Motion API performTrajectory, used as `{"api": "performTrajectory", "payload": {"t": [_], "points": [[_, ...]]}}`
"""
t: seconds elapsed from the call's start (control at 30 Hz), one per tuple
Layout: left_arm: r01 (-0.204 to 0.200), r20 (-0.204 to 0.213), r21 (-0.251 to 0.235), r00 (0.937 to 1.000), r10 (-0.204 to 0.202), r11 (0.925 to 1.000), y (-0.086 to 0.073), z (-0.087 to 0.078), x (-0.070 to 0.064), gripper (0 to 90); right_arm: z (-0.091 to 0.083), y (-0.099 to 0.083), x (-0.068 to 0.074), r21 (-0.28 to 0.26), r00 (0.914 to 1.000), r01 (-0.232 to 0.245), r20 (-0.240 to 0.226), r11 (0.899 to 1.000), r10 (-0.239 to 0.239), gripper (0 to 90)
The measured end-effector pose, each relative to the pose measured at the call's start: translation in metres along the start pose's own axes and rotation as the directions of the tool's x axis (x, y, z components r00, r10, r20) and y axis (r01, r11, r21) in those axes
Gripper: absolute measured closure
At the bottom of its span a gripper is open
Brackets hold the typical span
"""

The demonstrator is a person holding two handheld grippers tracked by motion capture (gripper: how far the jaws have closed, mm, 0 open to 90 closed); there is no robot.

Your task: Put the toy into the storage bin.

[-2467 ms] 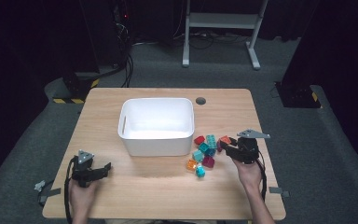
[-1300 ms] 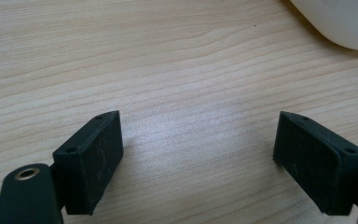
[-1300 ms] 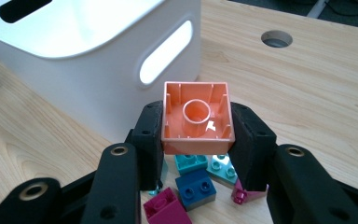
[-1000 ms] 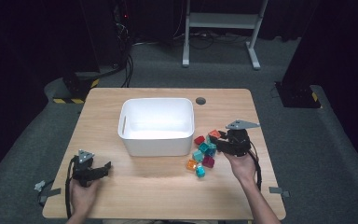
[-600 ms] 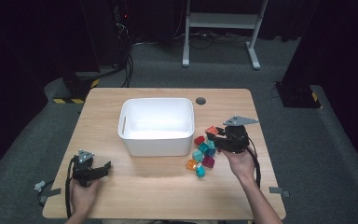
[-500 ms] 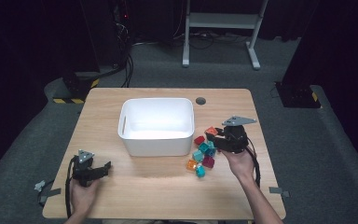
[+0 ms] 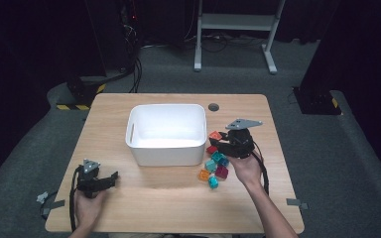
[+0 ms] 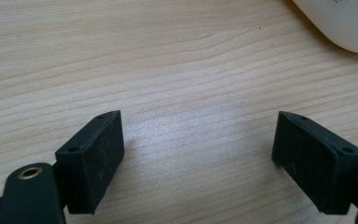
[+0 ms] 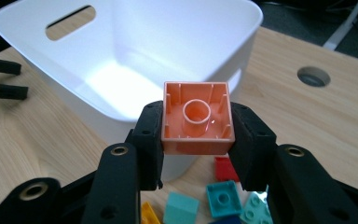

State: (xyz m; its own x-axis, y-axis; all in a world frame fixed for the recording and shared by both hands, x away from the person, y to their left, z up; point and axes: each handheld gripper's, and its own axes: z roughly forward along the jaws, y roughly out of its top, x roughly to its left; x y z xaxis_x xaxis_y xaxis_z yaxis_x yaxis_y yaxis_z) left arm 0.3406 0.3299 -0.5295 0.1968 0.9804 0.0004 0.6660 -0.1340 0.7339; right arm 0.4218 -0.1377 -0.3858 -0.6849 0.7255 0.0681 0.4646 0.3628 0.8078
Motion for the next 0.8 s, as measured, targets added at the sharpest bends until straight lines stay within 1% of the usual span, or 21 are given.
{"api": "performTrajectory", "payload": {"t": [0.17,0.2,0.27,0.37,0.63,0.8], "points": [[0.000,0.002,-0.001,1.0000,0.000,1.0000,0.000,0.000,0.000,16.5,-0.001,0.016,0.007,-0.024,0.9995,0.021,-0.024,0.999,-0.021,59.0],[0.000,0.002,0.000,1.0000,0.000,1.0000,0.000,0.000,0.000,16.5,-0.001,0.019,0.008,-0.027,0.9994,0.016,-0.029,1.000,-0.017,59.0],[0.000,0.002,0.000,1.0000,0.000,1.0000,0.000,0.000,0.000,16.5,0.000,0.025,0.009,-0.031,0.9992,0.025,-0.030,0.999,-0.026,59.0],[0.000,0.002,0.000,1.0000,0.000,1.0000,0.000,0.000,0.000,16.5,0.001,0.032,0.011,-0.038,0.9988,0.027,-0.040,0.999,-0.029,59.0],[-0.002,0.004,0.001,1.0000,0.002,1.0000,0.000,0.000,0.000,16.4,0.014,0.045,0.014,-0.020,0.9982,0.017,-0.057,1.000,-0.018,58.9],[-0.002,0.006,0.001,1.0000,0.002,1.0000,0.000,-0.001,0.000,16.4,0.024,0.048,0.013,-0.009,0.9983,0.011,-0.057,1.000,-0.012,58.9]]}}
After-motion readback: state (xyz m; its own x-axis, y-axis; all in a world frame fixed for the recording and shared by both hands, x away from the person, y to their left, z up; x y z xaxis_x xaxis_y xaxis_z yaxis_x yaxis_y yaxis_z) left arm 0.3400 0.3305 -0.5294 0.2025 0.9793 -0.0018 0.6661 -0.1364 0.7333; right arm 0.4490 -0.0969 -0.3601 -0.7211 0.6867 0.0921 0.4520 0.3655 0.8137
